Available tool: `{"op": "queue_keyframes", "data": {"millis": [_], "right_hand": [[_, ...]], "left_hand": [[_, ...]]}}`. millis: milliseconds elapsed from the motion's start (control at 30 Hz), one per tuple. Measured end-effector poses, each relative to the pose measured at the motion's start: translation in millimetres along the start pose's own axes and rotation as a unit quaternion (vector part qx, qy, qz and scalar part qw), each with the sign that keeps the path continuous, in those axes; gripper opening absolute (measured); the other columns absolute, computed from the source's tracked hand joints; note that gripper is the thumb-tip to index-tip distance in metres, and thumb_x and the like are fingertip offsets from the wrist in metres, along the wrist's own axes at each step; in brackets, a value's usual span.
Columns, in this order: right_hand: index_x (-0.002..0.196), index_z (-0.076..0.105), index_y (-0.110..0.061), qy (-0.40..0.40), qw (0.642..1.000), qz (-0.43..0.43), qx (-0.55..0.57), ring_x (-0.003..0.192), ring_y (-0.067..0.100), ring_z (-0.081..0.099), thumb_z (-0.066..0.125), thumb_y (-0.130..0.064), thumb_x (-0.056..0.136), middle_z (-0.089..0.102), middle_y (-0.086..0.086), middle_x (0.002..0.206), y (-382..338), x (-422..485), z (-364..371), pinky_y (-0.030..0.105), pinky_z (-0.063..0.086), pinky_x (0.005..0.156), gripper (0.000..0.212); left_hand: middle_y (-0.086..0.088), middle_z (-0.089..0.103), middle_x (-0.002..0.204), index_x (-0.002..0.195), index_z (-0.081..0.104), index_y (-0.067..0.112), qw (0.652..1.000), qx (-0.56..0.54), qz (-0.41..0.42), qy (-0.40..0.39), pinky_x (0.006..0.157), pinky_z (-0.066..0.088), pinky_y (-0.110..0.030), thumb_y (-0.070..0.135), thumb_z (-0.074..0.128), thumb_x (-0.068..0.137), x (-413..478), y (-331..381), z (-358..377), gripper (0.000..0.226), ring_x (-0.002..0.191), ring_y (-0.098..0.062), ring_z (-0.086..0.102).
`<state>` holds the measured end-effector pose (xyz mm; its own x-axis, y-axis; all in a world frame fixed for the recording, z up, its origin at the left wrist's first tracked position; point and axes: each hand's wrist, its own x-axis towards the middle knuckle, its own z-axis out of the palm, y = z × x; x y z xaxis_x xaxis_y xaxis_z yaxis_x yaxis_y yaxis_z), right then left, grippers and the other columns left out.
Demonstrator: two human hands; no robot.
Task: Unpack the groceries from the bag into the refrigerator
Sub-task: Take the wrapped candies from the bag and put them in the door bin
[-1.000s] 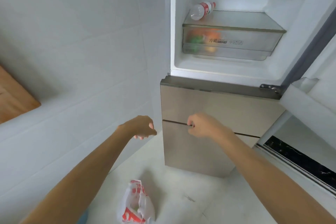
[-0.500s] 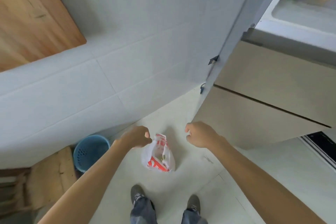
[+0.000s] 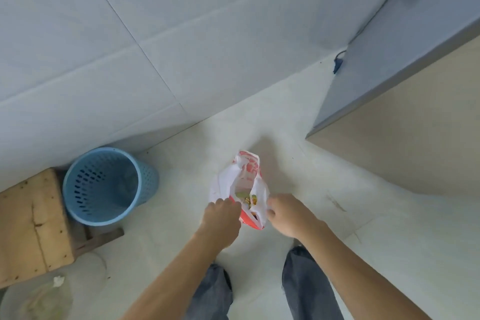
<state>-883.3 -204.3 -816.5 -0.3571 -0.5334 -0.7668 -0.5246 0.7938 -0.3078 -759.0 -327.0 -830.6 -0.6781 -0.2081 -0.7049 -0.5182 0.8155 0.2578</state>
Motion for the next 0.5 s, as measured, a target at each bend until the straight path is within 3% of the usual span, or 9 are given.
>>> {"op": "queue_keyframes", "data": {"millis": [67,133,200,267,333,400,500], "right_hand": [[0.08,0.047,-0.015,0.009,1.0,-0.01,0.015,0.078,0.023,0.057,0.039,-0.022,0.101,0.056,0.005,0.083,18.5,52.1,40.4,0.026,0.047,0.065,0.024],[0.097,0.059,-0.01,0.025,0.999,-0.033,0.018,0.085,0.025,0.061,0.037,-0.019,0.101,0.061,0.008,0.095,33.9,102.5,82.9,0.027,0.047,0.068,0.024],[0.117,0.06,-0.011,0.021,0.998,-0.059,0.014,0.096,0.025,0.063,0.04,-0.019,0.099,0.061,0.007,0.109,49.4,149.4,126.5,0.032,0.049,0.077,0.028],[0.123,0.055,-0.01,0.005,0.996,-0.085,0.003,0.102,0.025,0.061,0.041,-0.022,0.099,0.059,0.006,0.116,59.3,183.9,164.0,0.036,0.05,0.082,0.03],[0.119,0.057,-0.008,-0.029,0.992,-0.115,-0.031,0.099,0.028,0.062,0.039,-0.021,0.099,0.061,0.008,0.114,70.4,211.2,195.4,0.039,0.05,0.081,0.03],[0.114,0.062,-0.01,-0.04,0.986,-0.14,-0.076,0.093,0.03,0.066,0.042,-0.02,0.099,0.067,0.009,0.106,83.3,230.5,217.9,0.038,0.052,0.076,0.027],[0.107,0.066,-0.018,-0.037,0.985,-0.135,-0.102,0.087,0.027,0.07,0.047,-0.033,0.099,0.072,0.005,0.095,102.5,238.1,238.0,0.035,0.052,0.072,0.026]], "left_hand": [[-0.005,0.061,0.116,0.122,0.057,0.013,0.997,0.071,0.034,-0.012,0.099,0.04,-0.033,0.007,0.05,0.091,47.7,-12.8,44.1,0.032,0.11,-0.023,0.057],[-0.002,0.066,0.104,0.106,0.064,0.015,0.993,0.113,0.046,-0.006,0.095,0.043,-0.027,0.006,0.067,0.079,92.5,-29.8,86.8,0.03,0.101,-0.019,0.062],[0.007,0.063,0.068,0.07,0.067,0.021,0.993,0.105,0.054,-0.004,0.064,0.047,-0.015,0.01,0.087,0.038,138.3,-41.8,123.9,0.04,0.064,-0.011,0.064],[0.012,0.054,0.052,0.056,0.062,0.026,0.989,0.121,0.078,0.045,0.048,0.041,-0.012,0.008,0.085,0.017,172.6,-49.4,157.1,0.049,0.047,-0.007,0.056],[0.008,0.062,0.072,0.076,0.066,0.02,0.99,0.122,0.071,0.005,0.062,0.048,-0.015,0.006,0.085,0.041,199.6,-55.3,189.1,0.042,0.065,-0.01,0.063],[-0.001,0.062,0.102,0.109,0.058,0.014,0.992,0.104,0.065,-0.026,0.082,0.049,-0.029,0.0,0.067,0.076,221.3,-59.7,220.6,0.036,0.095,-0.021,0.063],[-0.006,0.057,0.114,0.122,0.049,0.015,0.988,0.147,0.03,-0.04,0.084,0.044,-0.034,0.003,0.063,0.083,232.8,-60.2,251.5,0.043,0.105,-0.026,0.058]]}}
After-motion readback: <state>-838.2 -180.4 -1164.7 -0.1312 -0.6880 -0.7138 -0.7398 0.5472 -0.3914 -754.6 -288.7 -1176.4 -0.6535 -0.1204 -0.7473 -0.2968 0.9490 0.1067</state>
